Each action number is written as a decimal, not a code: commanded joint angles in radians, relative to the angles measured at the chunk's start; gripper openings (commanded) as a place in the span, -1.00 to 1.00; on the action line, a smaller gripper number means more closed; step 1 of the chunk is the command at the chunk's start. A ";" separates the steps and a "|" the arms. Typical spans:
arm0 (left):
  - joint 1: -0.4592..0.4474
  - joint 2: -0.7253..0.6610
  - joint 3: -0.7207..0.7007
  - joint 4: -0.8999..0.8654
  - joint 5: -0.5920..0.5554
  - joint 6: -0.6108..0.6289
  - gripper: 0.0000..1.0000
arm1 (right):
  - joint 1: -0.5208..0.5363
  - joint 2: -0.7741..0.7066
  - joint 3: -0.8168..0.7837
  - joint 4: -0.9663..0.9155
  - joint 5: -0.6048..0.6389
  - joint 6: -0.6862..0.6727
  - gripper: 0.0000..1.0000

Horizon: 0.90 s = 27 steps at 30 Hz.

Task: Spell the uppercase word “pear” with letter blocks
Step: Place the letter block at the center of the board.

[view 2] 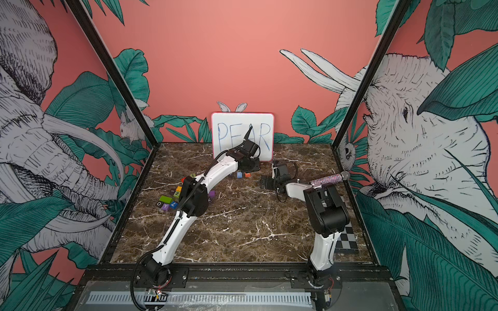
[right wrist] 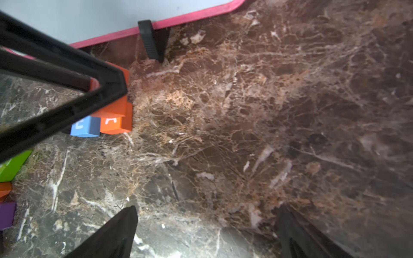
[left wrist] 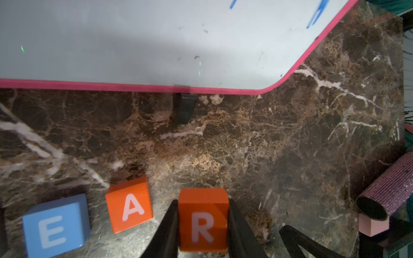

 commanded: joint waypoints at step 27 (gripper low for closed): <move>-0.038 0.041 0.036 0.010 -0.061 0.000 -1.00 | -0.009 -0.021 0.000 0.046 -0.019 0.022 0.98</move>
